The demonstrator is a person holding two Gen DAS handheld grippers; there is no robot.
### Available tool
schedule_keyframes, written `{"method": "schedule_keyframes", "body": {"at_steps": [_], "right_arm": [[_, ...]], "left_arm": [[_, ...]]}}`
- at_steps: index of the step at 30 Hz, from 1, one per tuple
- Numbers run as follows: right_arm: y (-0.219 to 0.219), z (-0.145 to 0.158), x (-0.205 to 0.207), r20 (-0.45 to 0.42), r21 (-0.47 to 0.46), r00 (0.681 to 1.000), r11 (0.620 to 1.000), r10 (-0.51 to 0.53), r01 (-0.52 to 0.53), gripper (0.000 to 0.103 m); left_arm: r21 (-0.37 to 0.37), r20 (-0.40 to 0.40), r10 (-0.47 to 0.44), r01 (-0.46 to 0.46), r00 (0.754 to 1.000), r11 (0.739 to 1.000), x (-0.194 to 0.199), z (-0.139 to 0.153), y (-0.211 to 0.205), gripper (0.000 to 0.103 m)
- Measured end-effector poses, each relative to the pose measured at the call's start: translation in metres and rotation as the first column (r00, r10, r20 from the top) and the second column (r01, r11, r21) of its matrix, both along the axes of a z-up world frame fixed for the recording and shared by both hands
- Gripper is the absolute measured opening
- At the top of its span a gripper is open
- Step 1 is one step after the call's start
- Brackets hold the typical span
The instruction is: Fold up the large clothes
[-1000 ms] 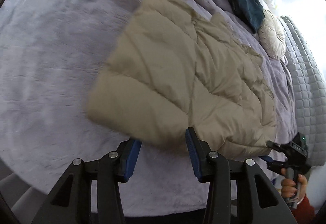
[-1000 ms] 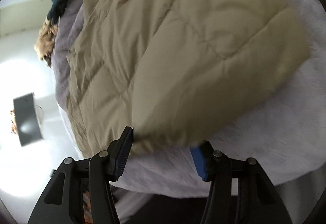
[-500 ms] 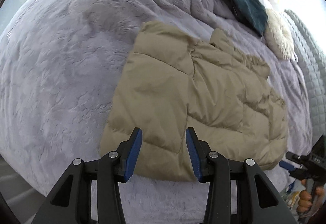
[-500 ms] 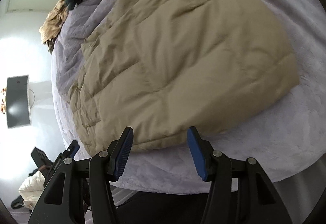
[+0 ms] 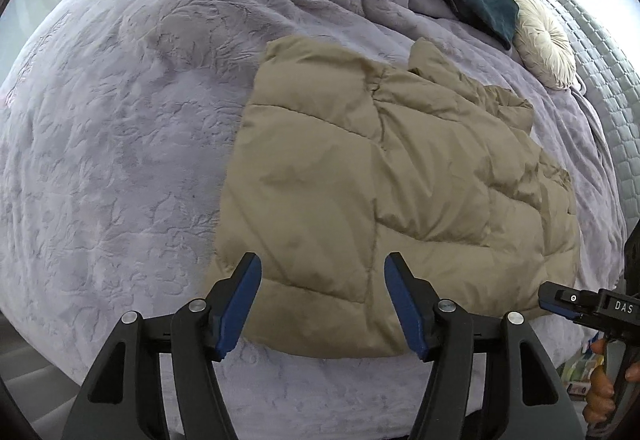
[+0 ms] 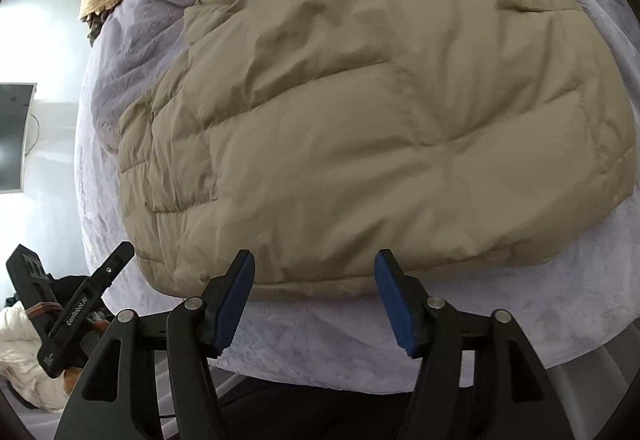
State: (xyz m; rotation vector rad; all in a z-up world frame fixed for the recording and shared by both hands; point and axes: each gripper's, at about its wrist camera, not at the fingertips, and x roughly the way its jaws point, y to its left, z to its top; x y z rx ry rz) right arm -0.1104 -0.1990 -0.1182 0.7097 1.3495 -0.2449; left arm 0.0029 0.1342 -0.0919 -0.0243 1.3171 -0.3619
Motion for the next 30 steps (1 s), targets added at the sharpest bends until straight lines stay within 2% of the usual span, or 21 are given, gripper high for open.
{"method": "schedule_keyframes", "body": {"at_steps": [1, 4, 5, 6, 17, 21, 24, 28, 30], "right_arm": [[0.002, 0.000, 0.000, -0.003, -0.005, 1.000, 1.000, 0.004, -0.004, 0.066], [0.010, -0.005, 0.005, -0.017, -0.016, 1.000, 1.000, 0.008, -0.009, 0.070], [0.011, -0.006, 0.007, -0.018, -0.014, 1.000, 1.000, 0.005, -0.005, 0.078], [0.012, -0.007, 0.006, -0.017, -0.011, 1.000, 1.000, -0.002, 0.001, 0.080], [0.019, -0.022, 0.018, -0.071, -0.054, 0.997, 0.998, -0.041, 0.037, 0.080], [0.021, -0.022, 0.024, -0.080, -0.067, 0.996, 0.997, -0.037, 0.032, 0.080], [0.020, -0.026, 0.026, -0.093, -0.066, 0.995, 0.997, -0.039, 0.033, 0.080], [0.022, -0.032, 0.028, -0.102, -0.065, 0.994, 0.997, -0.043, 0.036, 0.080], [0.022, -0.033, 0.027, -0.107, -0.062, 0.993, 0.997, -0.046, 0.039, 0.080]], "left_arm": [[0.004, 0.004, -0.001, 0.001, 1.000, 1.000, 0.001, 0.000, 0.001, 0.103], [0.006, 0.024, -0.009, 0.009, 1.000, 1.000, 0.002, 0.002, 0.003, 0.103], [0.013, 0.020, -0.016, 0.016, 1.000, 1.000, 0.003, 0.001, 0.004, 0.103], [0.019, 0.019, -0.018, 0.018, 1.000, 1.000, 0.005, -0.001, 0.005, 0.103], [0.030, -0.004, -0.021, 0.021, 1.000, 0.999, 0.032, -0.021, 0.016, 0.103], [-0.033, -0.009, -0.022, 0.022, 1.000, 0.999, 0.052, -0.031, 0.027, 0.103], [-0.098, -0.050, 0.001, -0.006, 0.999, 0.995, 0.073, -0.045, 0.040, 0.103], [-0.229, -0.159, -0.016, -0.021, 0.987, 0.973, 0.094, -0.069, 0.052, 0.103], [-0.288, -0.202, -0.054, -0.007, 0.978, 0.958, 0.099, -0.081, 0.052, 0.103]]}}
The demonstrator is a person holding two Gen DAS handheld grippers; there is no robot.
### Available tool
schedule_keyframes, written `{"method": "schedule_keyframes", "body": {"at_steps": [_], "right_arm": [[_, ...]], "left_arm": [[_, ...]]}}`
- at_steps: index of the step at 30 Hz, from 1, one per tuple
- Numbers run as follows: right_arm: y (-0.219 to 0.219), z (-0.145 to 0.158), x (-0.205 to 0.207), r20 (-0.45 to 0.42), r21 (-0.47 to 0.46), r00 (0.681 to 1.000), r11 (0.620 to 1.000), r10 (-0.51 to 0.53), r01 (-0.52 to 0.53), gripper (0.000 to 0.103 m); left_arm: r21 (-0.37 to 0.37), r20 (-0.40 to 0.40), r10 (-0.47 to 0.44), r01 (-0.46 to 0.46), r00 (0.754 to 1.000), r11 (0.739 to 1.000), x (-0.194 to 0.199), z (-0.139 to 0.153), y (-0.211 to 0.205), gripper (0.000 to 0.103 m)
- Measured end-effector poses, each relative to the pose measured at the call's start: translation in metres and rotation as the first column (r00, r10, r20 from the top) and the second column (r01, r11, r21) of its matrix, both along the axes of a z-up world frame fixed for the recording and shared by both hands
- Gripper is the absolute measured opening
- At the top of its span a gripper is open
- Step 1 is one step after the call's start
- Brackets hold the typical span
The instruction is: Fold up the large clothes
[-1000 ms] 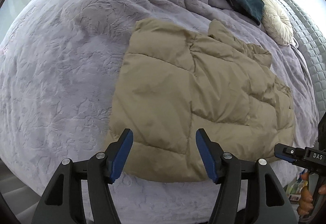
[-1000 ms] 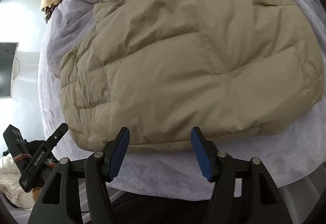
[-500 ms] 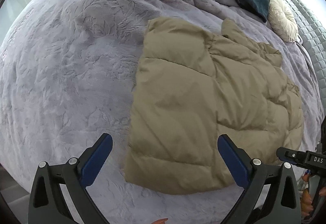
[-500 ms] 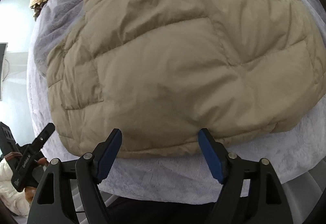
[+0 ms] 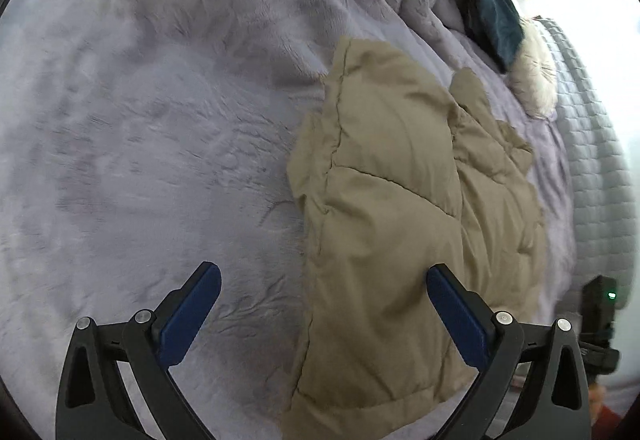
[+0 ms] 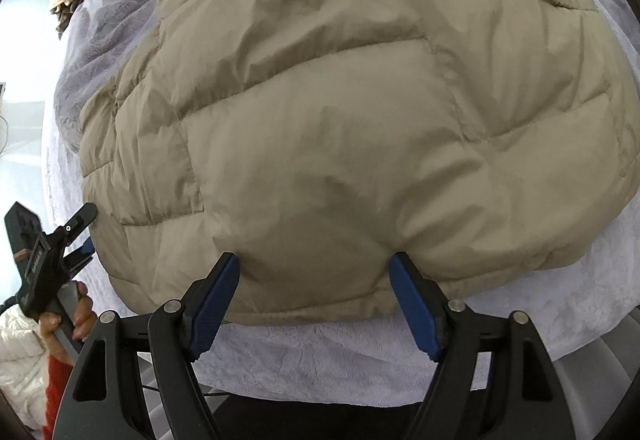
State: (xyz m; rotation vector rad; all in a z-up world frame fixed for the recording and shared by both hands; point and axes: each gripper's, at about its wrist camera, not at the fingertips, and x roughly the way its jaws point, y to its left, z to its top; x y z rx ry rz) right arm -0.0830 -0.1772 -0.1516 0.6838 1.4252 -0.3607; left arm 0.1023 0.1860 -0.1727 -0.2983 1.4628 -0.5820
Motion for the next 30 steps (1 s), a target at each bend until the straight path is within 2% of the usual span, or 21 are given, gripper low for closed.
{"method": "schedule_keyframes", "body": {"at_steps": [5, 10, 17, 20, 21, 22, 23, 24, 25, 27, 30], "right_arm": [[0.000, 0.000, -0.003, -0.009, 0.000, 1.000, 1.000, 0.000, 0.000, 0.080], [0.002, 0.003, -0.003, -0.018, -0.003, 1.000, 1.000, 0.009, -0.009, 0.080], [-0.007, 0.029, -0.001, 0.048, -0.056, 0.999, 0.998, -0.007, 0.009, 0.080], [-0.019, 0.038, 0.005, 0.096, -0.103, 0.995, 0.994, -0.014, 0.024, 0.080], [-0.022, 0.039, 0.008, 0.107, -0.121, 0.994, 0.992, -0.013, 0.026, 0.077], [-0.026, 0.040, 0.012, 0.121, -0.139, 0.993, 0.990, -0.012, 0.029, 0.070], [-0.029, 0.040, 0.015, 0.129, -0.150, 0.992, 0.988, -0.008, 0.028, 0.046], [-0.031, 0.039, 0.021, 0.130, -0.165, 0.992, 0.986, 0.003, 0.018, 0.027], [-0.034, 0.037, 0.027, 0.132, -0.181, 0.991, 0.983, 0.016, 0.008, 0.025], [-0.039, 0.035, 0.037, 0.160, -0.192, 0.986, 0.981, 0.037, -0.005, 0.018], [-0.047, 0.031, 0.055, 0.203, -0.190, 0.976, 0.981, 0.083, -0.044, 0.018]], "left_arm": [[-0.088, -0.055, -0.086, 0.081, 0.995, 0.993, 0.007, -0.015, -0.022, 0.103], [-0.135, -0.070, -0.167, 0.157, 0.983, 0.978, 0.018, -0.023, -0.054, 0.103], [-0.160, -0.122, -0.259, 0.239, 0.958, 0.958, 0.024, -0.052, -0.086, 0.103], [-0.178, -0.126, -0.256, 0.232, 0.959, 0.956, 0.024, -0.055, -0.085, 0.101], [-0.177, -0.115, -0.257, 0.234, 0.960, 0.956, 0.023, -0.054, -0.085, 0.089], [-0.182, -0.110, -0.260, 0.238, 0.959, 0.954, 0.023, -0.054, -0.084, 0.074], [-0.207, -0.111, -0.261, 0.235, 0.959, 0.950, 0.023, -0.053, -0.084, 0.066], [-0.237, -0.119, -0.253, 0.220, 0.960, 0.946, 0.023, -0.051, -0.083, 0.051], [-0.253, -0.120, -0.243, 0.207, 0.963, 0.945, 0.023, -0.048, -0.081, 0.042], [-0.249, -0.104, -0.232, 0.200, 0.967, 0.948, 0.021, -0.038, -0.082, 0.035], [-0.226, -0.064, -0.226, 0.207, 0.972, 0.952, 0.012, -0.011, -0.088, 0.029]]}}
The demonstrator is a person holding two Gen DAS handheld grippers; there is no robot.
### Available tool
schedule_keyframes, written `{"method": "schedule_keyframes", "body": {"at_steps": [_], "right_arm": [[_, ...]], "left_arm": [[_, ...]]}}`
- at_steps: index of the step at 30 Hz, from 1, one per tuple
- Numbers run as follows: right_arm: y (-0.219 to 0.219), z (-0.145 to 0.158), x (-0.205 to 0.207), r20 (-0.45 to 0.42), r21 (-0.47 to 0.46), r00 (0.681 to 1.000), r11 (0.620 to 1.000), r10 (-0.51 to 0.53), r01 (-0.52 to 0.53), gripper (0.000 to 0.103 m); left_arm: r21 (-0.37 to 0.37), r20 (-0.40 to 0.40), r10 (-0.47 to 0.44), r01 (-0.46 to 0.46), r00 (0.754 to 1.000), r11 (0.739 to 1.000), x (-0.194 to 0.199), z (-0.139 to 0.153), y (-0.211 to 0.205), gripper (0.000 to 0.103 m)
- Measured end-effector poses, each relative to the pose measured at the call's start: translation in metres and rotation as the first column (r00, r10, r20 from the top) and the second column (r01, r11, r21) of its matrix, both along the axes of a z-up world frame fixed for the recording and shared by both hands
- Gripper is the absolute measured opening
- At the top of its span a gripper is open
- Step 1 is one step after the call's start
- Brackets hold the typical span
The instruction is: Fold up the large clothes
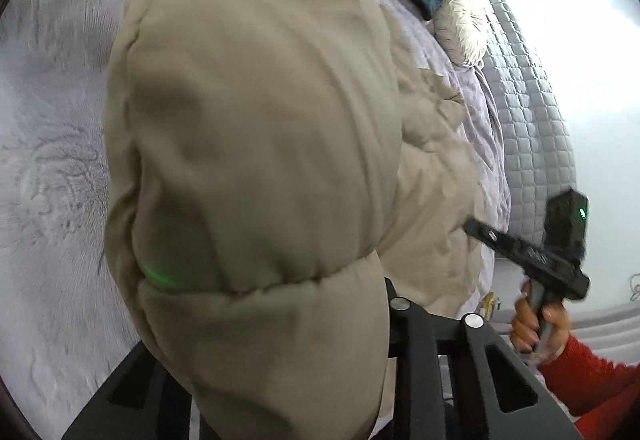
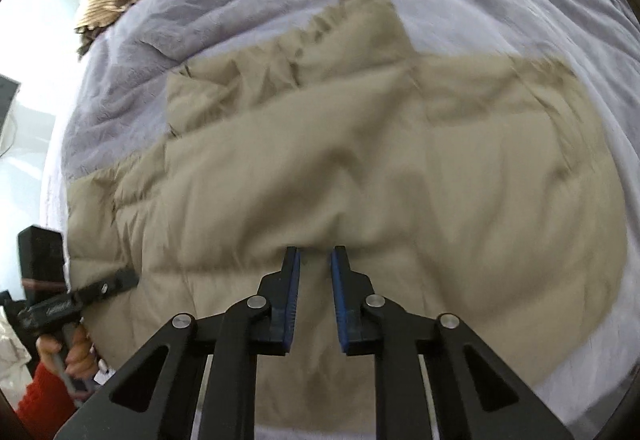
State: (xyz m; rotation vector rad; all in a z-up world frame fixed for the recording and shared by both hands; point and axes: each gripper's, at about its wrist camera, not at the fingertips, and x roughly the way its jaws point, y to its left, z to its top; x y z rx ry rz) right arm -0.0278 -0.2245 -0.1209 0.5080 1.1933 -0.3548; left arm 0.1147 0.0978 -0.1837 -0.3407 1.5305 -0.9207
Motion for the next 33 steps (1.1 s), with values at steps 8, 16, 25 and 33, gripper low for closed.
{"method": "schedule_keyframes", "body": {"at_steps": [8, 16, 25, 33], "right_arm": [[-0.030, -0.037, 0.037, 0.031, 0.092, 0.999, 0.995, 0.023, -0.025, 0.018], [-0.063, -0.072, 0.049, 0.058, 0.252, 0.997, 0.967, -0.046, 0.030, 0.011], [-0.073, -0.041, 0.000, 0.080, 0.308, 0.990, 0.947, -0.117, 0.088, 0.009], [-0.035, -0.063, -0.095, 0.053, 0.459, 0.980, 0.877, -0.191, 0.146, 0.009]], "left_arm": [[-0.062, 0.121, 0.015, -0.008, 0.992, 0.998, -0.032, 0.098, -0.037, 0.029], [-0.021, 0.163, -0.049, 0.053, 0.985, 0.998, -0.065, 0.144, -0.129, 0.029], [0.034, 0.148, -0.105, 0.101, 0.983, 0.994, -0.085, 0.141, -0.173, 0.029], [0.093, 0.149, -0.141, 0.128, 0.979, 0.987, -0.085, 0.141, -0.206, 0.029]]}}
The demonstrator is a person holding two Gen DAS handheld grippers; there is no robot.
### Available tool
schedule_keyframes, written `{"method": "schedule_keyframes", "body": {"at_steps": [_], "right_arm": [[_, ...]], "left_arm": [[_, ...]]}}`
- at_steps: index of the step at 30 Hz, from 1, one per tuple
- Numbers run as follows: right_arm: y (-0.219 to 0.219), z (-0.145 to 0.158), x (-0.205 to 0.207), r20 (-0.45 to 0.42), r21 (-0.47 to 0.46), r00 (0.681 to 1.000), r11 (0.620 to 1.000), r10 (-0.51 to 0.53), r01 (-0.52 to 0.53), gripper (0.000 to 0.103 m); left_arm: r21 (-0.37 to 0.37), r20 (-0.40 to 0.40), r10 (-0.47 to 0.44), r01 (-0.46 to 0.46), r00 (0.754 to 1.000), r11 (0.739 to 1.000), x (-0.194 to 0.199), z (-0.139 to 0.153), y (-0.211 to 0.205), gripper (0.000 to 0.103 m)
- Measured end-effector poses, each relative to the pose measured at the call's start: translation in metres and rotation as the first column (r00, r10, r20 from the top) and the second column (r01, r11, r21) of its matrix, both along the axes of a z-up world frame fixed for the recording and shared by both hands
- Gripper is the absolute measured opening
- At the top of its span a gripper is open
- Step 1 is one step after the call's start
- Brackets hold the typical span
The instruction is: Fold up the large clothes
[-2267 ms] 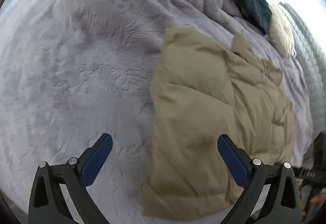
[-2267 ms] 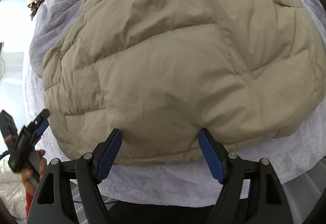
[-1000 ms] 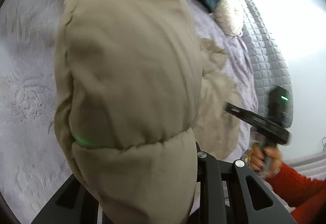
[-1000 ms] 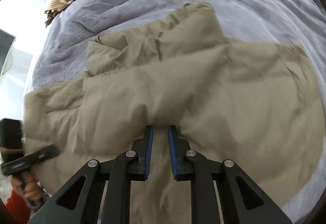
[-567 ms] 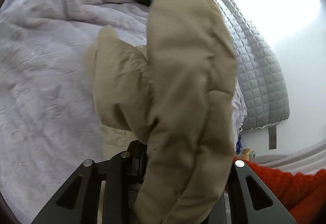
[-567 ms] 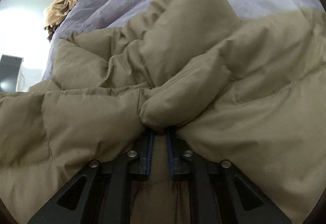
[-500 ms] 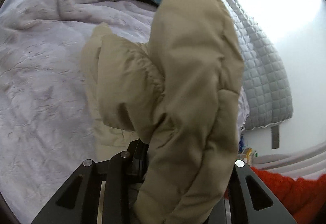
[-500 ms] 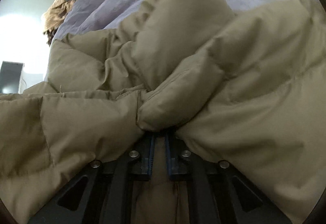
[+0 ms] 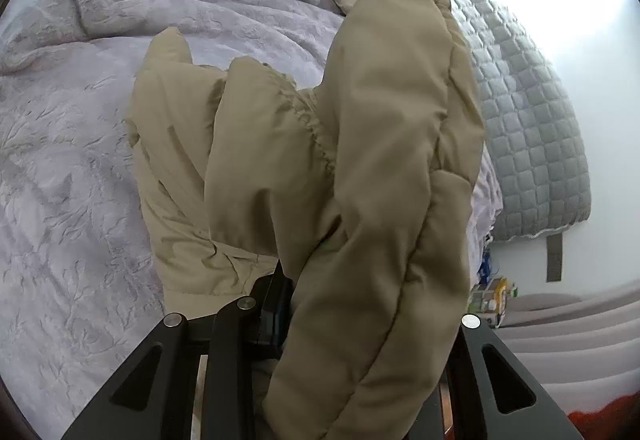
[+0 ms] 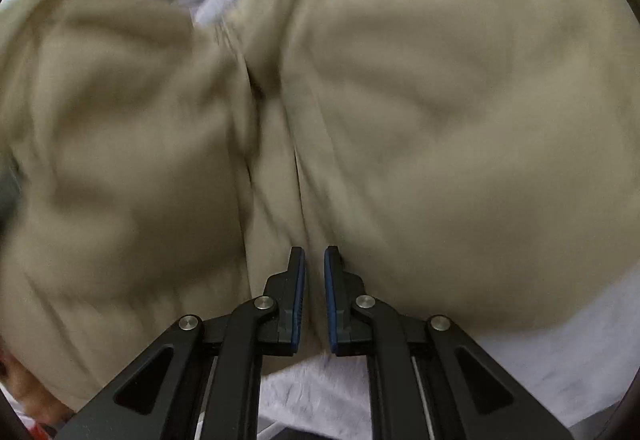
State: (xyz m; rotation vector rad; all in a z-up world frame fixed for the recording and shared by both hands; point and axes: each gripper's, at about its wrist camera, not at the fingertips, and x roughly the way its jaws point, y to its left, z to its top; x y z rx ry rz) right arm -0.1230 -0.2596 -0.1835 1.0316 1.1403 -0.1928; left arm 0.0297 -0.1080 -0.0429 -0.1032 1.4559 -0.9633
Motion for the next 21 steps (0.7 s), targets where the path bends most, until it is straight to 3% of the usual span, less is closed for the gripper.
{"method": "schedule_keyframes", "body": {"at_steps": [4, 8, 11, 13, 15, 16, 17, 18, 19, 20, 21], "right_arm": [[0.008, -0.034, 0.011, -0.031, 0.050, 1.000, 0.999, -0.005, 0.007, 0.009], [-0.008, -0.032, 0.002, -0.015, 0.133, 0.999, 0.990, -0.041, 0.042, 0.009], [-0.026, -0.011, -0.023, 0.027, 0.106, 0.998, 0.993, -0.056, 0.053, 0.009], [-0.040, 0.005, -0.044, 0.035, 0.063, 0.996, 0.994, -0.086, 0.084, 0.010], [-0.050, 0.016, -0.061, 0.019, 0.015, 0.993, 0.993, -0.114, 0.114, 0.013], [-0.052, 0.021, -0.070, 0.013, -0.001, 0.992, 0.992, -0.126, 0.126, 0.016], [-0.053, 0.025, -0.074, 0.009, -0.012, 0.991, 0.991, -0.135, 0.135, 0.027], [-0.055, 0.032, -0.081, 0.007, -0.034, 0.989, 0.989, -0.147, 0.147, 0.046], [-0.055, 0.039, -0.088, 0.009, -0.065, 0.987, 0.985, -0.160, 0.161, 0.056], [-0.055, 0.047, -0.093, 0.020, -0.091, 0.986, 0.981, -0.168, 0.169, 0.064], [-0.054, 0.056, -0.099, 0.037, -0.110, 0.985, 0.979, -0.171, 0.174, 0.064]], "left_arm": [[0.059, 0.013, -0.056, 0.055, 0.998, 0.997, -0.008, -0.004, -0.027, 0.029], [0.073, -0.013, -0.104, 0.105, 0.994, 0.992, -0.013, -0.012, -0.058, 0.029], [0.051, -0.069, -0.153, 0.156, 0.986, 0.986, -0.012, -0.018, -0.082, 0.041], [0.008, -0.126, -0.201, 0.203, 0.971, 0.979, -0.012, -0.028, -0.102, 0.063], [-0.032, -0.172, -0.243, 0.241, 0.955, 0.970, -0.014, -0.039, -0.120, 0.072], [-0.043, -0.179, -0.264, 0.260, 0.948, 0.965, -0.015, -0.045, -0.128, 0.072], [-0.052, -0.184, -0.286, 0.281, 0.940, 0.958, -0.015, -0.052, -0.135, 0.072], [-0.067, -0.200, -0.310, 0.303, 0.930, 0.951, -0.016, -0.061, -0.143, 0.072], [-0.074, -0.209, -0.317, 0.308, 0.925, 0.948, -0.019, -0.063, -0.148, 0.072], [-0.079, -0.217, -0.322, 0.312, 0.921, 0.947, -0.018, -0.070, -0.155, 0.072], [-0.082, -0.219, -0.324, 0.314, 0.920, 0.946, -0.017, -0.075, -0.161, 0.072]]}}
